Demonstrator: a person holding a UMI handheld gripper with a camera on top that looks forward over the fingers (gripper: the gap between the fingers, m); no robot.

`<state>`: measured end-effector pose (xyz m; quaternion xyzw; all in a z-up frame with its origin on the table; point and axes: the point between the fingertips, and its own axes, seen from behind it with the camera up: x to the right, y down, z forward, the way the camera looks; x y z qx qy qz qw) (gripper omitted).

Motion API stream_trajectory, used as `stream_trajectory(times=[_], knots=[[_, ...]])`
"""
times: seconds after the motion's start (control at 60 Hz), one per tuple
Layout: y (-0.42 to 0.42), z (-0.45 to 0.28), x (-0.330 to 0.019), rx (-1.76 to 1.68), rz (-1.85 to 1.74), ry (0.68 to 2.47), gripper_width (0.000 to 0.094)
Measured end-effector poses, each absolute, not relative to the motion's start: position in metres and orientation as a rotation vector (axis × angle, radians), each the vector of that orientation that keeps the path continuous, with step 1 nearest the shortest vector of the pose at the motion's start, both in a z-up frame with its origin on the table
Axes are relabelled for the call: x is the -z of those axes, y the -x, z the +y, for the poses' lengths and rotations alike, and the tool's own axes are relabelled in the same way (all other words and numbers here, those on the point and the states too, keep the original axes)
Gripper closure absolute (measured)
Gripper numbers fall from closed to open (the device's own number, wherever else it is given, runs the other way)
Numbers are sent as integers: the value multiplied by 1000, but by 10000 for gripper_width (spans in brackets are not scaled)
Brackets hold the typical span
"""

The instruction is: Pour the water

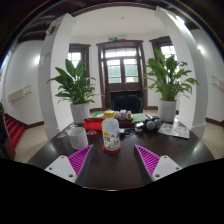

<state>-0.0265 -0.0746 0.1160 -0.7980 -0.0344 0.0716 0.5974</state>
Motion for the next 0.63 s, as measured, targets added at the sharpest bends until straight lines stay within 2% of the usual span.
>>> stream_trajectory(times=[0.267, 0.633], knots=[[1, -125, -155, -37, -31, 1810, 123], [2, -151, -171, -60, 10, 1785, 124]])
